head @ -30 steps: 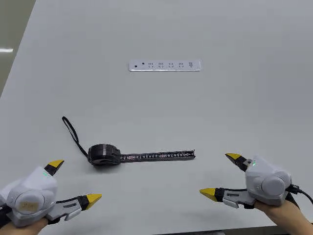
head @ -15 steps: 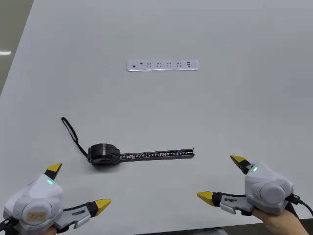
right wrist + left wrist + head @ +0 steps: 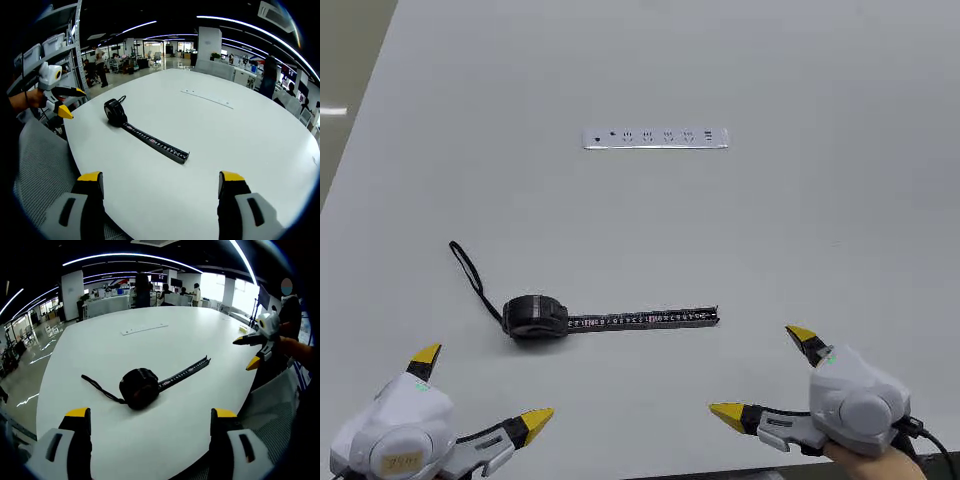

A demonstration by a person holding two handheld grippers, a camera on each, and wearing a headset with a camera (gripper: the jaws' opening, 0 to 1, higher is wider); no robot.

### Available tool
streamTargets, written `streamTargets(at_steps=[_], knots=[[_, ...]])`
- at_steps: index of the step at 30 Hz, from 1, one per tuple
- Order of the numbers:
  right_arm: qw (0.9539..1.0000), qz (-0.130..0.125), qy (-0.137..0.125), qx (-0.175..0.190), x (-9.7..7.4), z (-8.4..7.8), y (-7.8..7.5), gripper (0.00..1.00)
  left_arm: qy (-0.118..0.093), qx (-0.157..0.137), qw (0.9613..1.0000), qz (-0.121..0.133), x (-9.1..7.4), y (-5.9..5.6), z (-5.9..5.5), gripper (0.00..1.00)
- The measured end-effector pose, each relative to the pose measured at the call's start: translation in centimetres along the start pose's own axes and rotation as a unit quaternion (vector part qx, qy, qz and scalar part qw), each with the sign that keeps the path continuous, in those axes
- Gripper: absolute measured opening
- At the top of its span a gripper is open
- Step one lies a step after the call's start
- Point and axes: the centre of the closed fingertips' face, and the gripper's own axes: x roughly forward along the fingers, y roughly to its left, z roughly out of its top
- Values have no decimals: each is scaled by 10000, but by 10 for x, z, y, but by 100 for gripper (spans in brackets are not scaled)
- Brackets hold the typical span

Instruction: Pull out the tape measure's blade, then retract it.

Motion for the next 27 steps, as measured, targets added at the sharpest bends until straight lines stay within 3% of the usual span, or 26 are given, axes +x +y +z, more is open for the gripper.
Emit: streamTargets(at_steps=[5, 15, 22, 27], knots=[[10000, -19, 21, -21, 0, 0, 3, 97, 61, -146, 9999, 49, -2, -2, -3, 99], [10000, -72, -19, 49, 2, 2, 4, 97, -130, -523, 9977, 411, 4, 0, 8, 99], [9999, -9, -133, 7, 8, 1, 6, 95, -344, -968, 9923, 691, 15, 9, 14, 99], [9999, 7, -119, 37, 11, 0, 4, 95, -392, -941, 9917, 777, 25, 7, 20, 99]])
